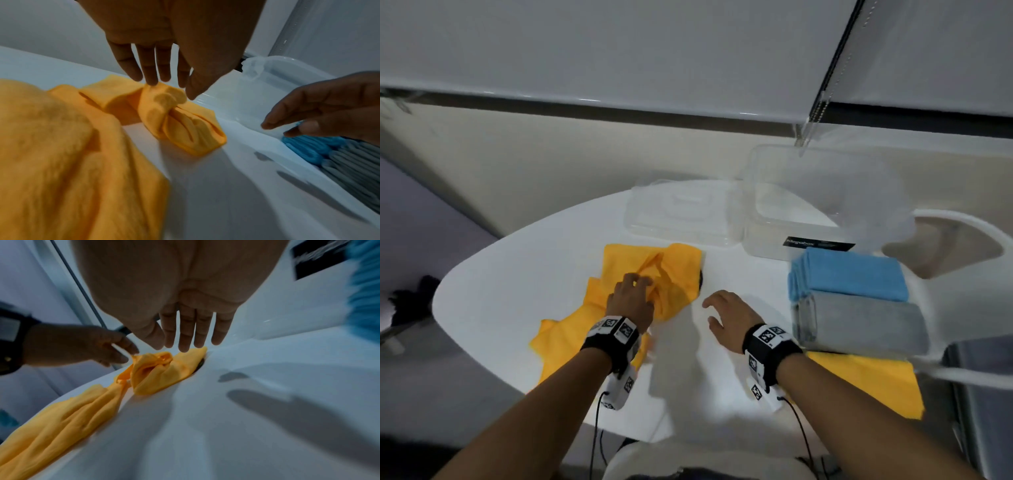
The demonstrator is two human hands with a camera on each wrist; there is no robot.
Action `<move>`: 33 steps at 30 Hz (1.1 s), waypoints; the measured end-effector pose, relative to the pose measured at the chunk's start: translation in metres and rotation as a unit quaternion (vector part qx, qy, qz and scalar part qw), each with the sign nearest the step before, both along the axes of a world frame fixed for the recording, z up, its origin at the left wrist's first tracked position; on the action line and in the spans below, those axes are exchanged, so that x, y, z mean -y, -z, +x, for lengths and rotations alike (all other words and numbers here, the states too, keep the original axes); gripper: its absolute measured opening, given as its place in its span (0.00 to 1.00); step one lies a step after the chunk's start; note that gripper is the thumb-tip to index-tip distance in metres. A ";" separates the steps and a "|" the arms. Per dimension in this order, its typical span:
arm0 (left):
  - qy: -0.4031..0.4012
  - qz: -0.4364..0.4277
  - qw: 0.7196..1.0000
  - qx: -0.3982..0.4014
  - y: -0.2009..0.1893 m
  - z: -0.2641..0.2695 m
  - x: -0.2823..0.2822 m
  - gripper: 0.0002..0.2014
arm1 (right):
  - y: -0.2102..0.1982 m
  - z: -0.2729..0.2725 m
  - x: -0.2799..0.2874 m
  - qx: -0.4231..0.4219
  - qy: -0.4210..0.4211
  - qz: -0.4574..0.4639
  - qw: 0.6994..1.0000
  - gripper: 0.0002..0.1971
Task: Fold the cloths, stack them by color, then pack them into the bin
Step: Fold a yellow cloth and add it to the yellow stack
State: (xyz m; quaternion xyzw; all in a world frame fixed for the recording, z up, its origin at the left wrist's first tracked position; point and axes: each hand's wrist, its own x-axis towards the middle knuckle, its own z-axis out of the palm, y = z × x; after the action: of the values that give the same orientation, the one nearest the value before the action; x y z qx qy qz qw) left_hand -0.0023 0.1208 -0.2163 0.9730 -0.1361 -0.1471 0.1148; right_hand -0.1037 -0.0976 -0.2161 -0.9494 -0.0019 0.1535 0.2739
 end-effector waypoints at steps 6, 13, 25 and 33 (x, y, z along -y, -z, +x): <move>0.056 0.060 0.997 0.008 0.000 0.046 -0.009 0.17 | -0.006 0.054 -0.069 -0.033 0.001 0.019 0.999 0.26; 0.138 0.093 0.984 -0.070 -0.005 0.058 -0.005 0.23 | -0.009 0.072 -0.069 0.004 0.055 0.051 0.997 0.30; 0.281 -0.178 0.935 -0.120 -0.120 0.046 -0.007 0.20 | -0.070 0.072 -0.055 0.039 0.040 0.182 0.982 0.30; 0.243 -0.172 0.954 0.030 -0.197 0.073 -0.025 0.07 | -0.134 0.066 -0.016 0.208 0.033 0.179 0.961 0.11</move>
State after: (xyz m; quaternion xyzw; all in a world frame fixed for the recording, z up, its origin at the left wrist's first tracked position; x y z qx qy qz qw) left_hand 0.0709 0.1460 -0.0190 0.8799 -0.3952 -0.1155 0.2373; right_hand -0.0372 -0.0816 -0.0821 -0.8952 -0.0545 -0.0592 0.4383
